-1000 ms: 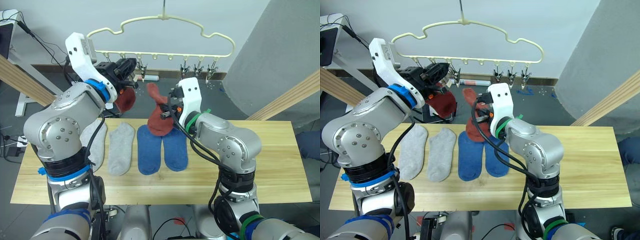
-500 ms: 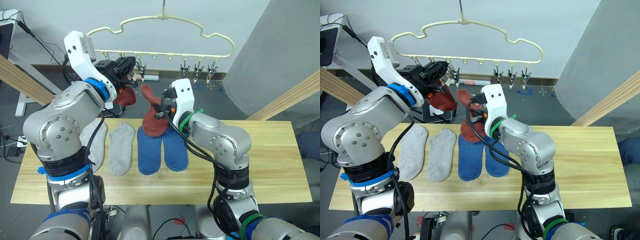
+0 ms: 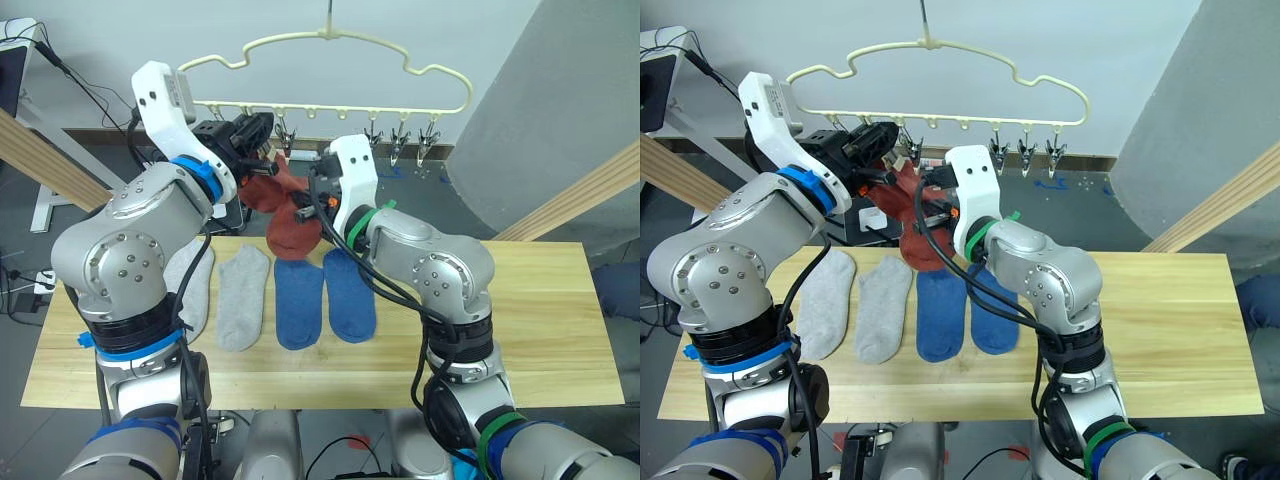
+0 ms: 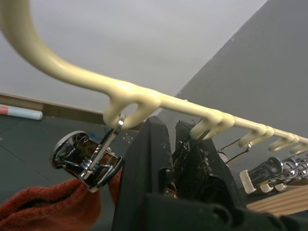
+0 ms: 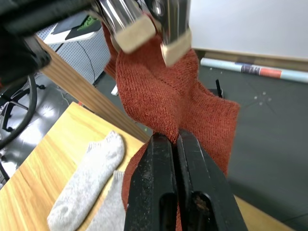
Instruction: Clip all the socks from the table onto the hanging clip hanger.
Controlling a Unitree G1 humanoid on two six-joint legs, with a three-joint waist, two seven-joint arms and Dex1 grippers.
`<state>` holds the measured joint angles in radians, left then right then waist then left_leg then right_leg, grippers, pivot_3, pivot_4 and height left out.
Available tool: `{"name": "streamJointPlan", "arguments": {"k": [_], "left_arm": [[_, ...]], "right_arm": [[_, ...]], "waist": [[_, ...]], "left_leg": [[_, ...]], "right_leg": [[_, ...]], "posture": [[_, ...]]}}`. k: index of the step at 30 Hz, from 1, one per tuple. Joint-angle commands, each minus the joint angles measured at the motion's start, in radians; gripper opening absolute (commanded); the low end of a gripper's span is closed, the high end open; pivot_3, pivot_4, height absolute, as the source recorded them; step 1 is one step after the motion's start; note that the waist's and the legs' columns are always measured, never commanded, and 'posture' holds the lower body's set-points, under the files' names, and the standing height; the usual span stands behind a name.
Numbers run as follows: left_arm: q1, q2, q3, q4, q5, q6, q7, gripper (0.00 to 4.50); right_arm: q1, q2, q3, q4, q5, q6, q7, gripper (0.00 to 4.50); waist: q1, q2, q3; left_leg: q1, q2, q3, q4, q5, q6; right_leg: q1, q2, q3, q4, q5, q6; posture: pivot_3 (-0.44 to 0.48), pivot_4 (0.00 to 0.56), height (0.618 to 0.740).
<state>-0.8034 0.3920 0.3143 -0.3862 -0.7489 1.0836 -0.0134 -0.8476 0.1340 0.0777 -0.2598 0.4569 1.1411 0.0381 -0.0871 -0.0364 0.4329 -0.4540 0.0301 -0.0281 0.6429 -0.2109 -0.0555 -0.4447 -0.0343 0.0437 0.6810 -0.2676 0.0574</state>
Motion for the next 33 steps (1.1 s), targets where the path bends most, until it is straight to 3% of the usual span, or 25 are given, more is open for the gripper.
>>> {"name": "streamJointPlan", "arguments": {"k": [1,19,25,31,33], "left_arm": [[0.010,0.006,-0.006,-0.036,0.003,-0.026,-0.013,0.22],[0.034,0.019,-0.016,-0.034,0.029,-0.061,-0.037,0.22],[0.040,0.020,-0.017,-0.047,0.024,-0.053,-0.043,2.14],[0.045,0.021,-0.017,-0.056,0.019,-0.049,-0.046,2.14],[0.047,0.025,-0.016,-0.057,0.019,-0.049,-0.048,2.17]], "right_arm": [[-0.056,0.101,-0.005,-0.035,0.040,-0.016,-0.011,0.03],[-0.076,0.081,-0.016,-0.069,0.112,0.009,-0.053,0.03],[-0.065,0.077,-0.011,-0.074,0.125,0.017,-0.061,0.00],[-0.062,0.068,-0.008,-0.075,0.139,0.024,-0.061,0.00],[-0.061,0.069,-0.008,-0.073,0.142,0.025,-0.064,0.46]], "waist": [[0.000,0.000,0.000],[0.000,0.000,0.000],[0.000,0.000,0.000],[0.000,0.000,0.000],[0.000,0.000,0.000]], "left_leg": [[0.000,0.000,0.000,0.000,0.000,0.000],[-0.001,0.000,0.000,0.000,0.000,0.000],[-0.001,0.000,0.000,0.000,0.000,0.000],[-0.001,0.000,0.000,0.000,0.000,0.000],[-0.001,0.000,0.000,0.000,0.000,0.000]], "right_leg": [[0.000,0.000,0.000,0.000,0.000,0.000],[-0.001,0.000,0.000,0.000,0.000,0.000],[-0.001,0.000,0.000,0.000,0.000,0.000],[-0.001,0.000,0.000,0.000,0.000,0.000],[-0.001,0.000,0.000,0.000,0.000,0.000]], "posture": [[-0.133,0.444,0.740],[-0.137,0.440,0.740],[-0.138,0.440,0.740],[-0.138,0.440,0.740],[-0.136,0.438,0.740]]}}
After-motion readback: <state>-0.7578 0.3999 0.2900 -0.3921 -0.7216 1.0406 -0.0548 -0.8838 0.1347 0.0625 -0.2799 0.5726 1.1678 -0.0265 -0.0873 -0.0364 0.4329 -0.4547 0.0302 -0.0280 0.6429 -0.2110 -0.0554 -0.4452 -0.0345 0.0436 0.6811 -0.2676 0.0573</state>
